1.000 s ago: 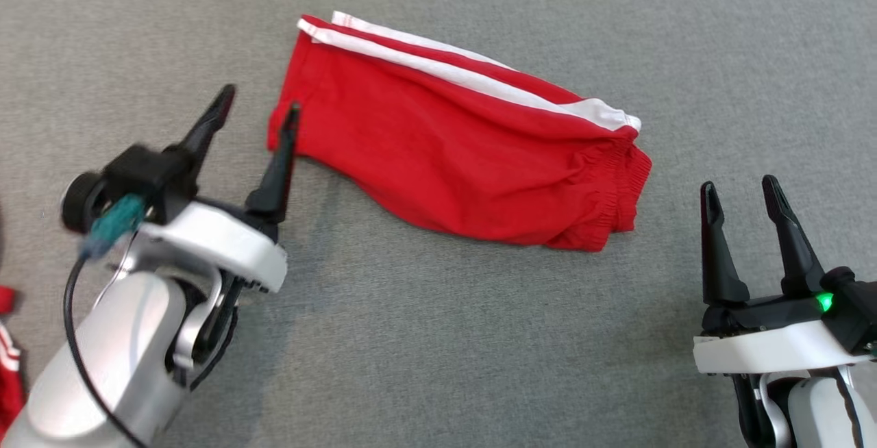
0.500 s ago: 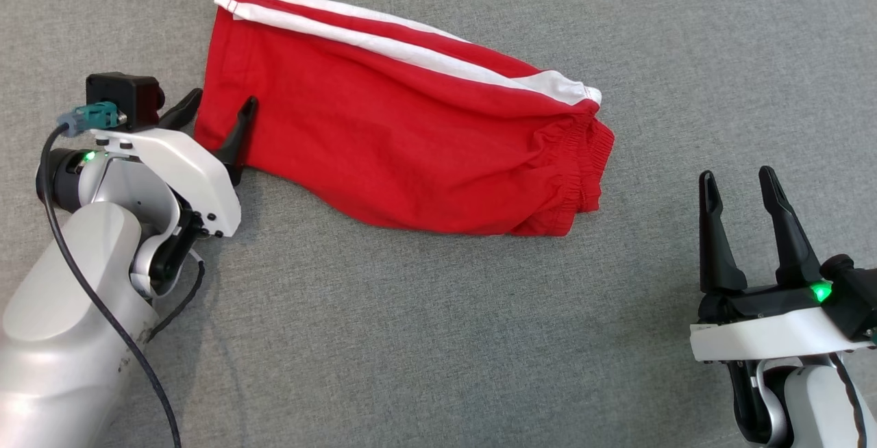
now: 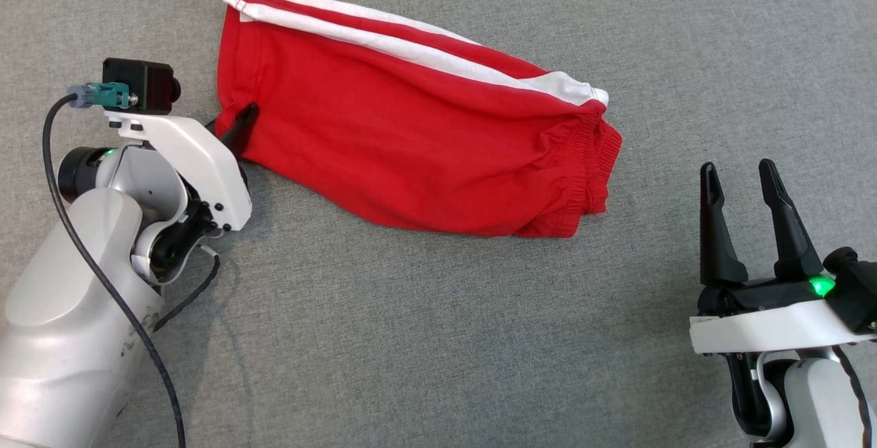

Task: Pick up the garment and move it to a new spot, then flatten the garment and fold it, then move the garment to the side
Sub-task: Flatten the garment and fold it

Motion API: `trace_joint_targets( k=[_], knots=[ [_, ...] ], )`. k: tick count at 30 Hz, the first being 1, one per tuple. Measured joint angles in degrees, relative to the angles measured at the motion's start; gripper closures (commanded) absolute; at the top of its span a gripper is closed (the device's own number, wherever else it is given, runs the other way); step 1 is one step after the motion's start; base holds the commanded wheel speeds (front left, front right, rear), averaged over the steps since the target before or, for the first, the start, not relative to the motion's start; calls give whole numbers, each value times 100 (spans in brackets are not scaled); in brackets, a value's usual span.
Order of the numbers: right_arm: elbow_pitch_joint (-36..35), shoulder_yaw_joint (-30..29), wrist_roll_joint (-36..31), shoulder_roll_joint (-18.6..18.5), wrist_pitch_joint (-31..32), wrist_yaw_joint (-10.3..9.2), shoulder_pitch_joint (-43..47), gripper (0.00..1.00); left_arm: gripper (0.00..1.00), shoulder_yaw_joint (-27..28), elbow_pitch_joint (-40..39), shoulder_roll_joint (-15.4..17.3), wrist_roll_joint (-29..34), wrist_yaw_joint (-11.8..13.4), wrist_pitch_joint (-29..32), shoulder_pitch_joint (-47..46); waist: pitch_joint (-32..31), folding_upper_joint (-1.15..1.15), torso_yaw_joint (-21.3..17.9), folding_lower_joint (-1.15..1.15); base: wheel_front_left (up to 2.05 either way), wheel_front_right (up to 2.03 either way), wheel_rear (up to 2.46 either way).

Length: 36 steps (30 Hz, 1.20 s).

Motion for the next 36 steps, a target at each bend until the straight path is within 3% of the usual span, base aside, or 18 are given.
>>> trace_joint_targets(
  k=[9,21,29,30,31,36],
  knots=[
    [42,-130,4,2,0,0,88,0,100,309,-638,-62,-299,193,-597,857,-188,0,102,0,0,0,0],
    [68,-257,-231,7,23,0,254,0,100,441,-2665,-18,-335,1113,-1144,2745,-470,0,637,0,0,0,0],
    [7,-272,-285,5,165,0,294,0,100,447,-3071,-51,-445,1403,-1117,3270,-578,0,749,0,0,0,0],
    [4,-268,-285,4,187,0,313,0,67,448,-3066,-78,-428,1432,-1176,3279,-591,0,755,0,0,0,0],
    [3,-257,-285,7,190,0,320,0,0,441,-3056,-77,-420,1433,-1172,3279,-606,0,758,0,0,0,0],
    [-11,-208,-288,2,237,0,326,0,0,653,-3106,-140,-143,1578,-1861,3270,-712,0,758,0,0,0,0]
  ],
)
